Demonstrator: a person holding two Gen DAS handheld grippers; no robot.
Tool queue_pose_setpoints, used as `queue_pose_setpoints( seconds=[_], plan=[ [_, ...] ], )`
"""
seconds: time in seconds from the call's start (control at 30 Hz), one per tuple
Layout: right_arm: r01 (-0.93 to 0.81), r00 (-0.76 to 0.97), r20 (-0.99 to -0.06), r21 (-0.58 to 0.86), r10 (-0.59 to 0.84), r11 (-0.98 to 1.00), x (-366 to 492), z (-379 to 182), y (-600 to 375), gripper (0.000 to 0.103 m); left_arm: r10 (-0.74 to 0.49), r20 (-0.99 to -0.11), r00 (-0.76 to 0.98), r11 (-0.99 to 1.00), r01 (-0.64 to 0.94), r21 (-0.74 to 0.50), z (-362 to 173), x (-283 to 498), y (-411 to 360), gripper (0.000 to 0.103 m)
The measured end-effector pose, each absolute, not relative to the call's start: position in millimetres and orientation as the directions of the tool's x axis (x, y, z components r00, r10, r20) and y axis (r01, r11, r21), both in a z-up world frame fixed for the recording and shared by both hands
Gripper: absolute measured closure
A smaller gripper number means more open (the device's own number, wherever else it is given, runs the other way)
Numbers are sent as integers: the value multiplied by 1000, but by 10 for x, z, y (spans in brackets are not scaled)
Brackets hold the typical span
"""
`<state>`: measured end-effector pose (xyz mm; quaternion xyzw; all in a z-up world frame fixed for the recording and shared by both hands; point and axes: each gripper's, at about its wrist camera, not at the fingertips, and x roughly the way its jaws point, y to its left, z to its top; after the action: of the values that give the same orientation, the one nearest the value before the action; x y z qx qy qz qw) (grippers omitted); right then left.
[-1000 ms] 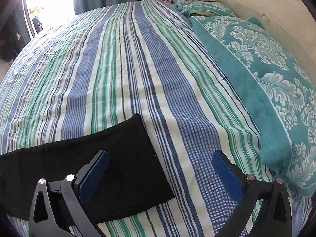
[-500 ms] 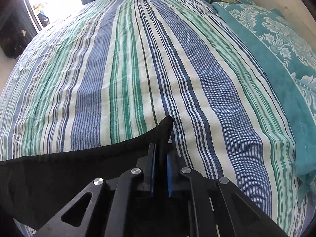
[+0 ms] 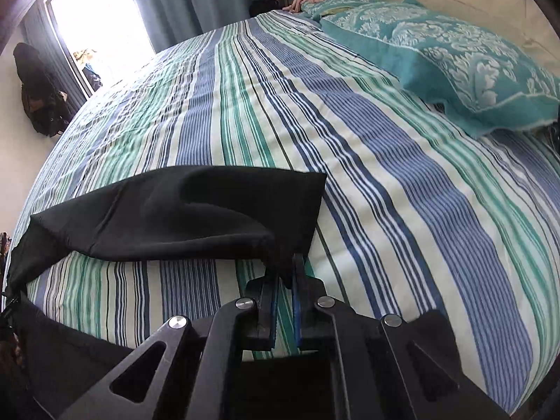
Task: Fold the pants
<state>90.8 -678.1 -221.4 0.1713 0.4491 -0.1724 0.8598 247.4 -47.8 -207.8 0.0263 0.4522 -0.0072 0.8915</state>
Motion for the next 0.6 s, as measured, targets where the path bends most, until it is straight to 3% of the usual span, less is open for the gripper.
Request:
queue_pose_setpoints(
  seconds=[0.03,0.1,0.13,0.17,0.27,0.4,0.47,0.6],
  plan=[
    [461,525,-833,106,-174,881,852,-2231,-6717,91,13,-810,586,999,34,41,-2077,2473,-481,0],
    [491,481,-846,41,-232,870,792,-2240,-6636,69,13,-819,573,999,30,37,-2067,2479,-472,0],
    [506,475,-850,51,-229,861,730,-2232,-6641,43,14,-827,561,999,28,36,-2055,2490,-470,0],
    [517,487,-845,75,-220,853,663,-2195,-6653,30,15,-838,545,999,25,35,-2038,2497,-465,0],
    [567,486,-824,44,-291,822,396,-2006,-6708,29,15,-867,498,1000,13,25,-1944,2416,-424,1],
    [639,517,-775,66,-363,767,17,-1657,-6734,27,-104,-847,522,995,56,-88,-1733,2016,-321,1],
    [607,582,-764,179,-279,775,-49,-1573,-6635,25,-124,-841,527,992,92,-89,-1666,1807,-297,1],
    [457,707,-706,483,24,747,239,-1691,-6347,18,-144,-835,531,987,135,-84,-1566,1507,-276,1]
  ],
)
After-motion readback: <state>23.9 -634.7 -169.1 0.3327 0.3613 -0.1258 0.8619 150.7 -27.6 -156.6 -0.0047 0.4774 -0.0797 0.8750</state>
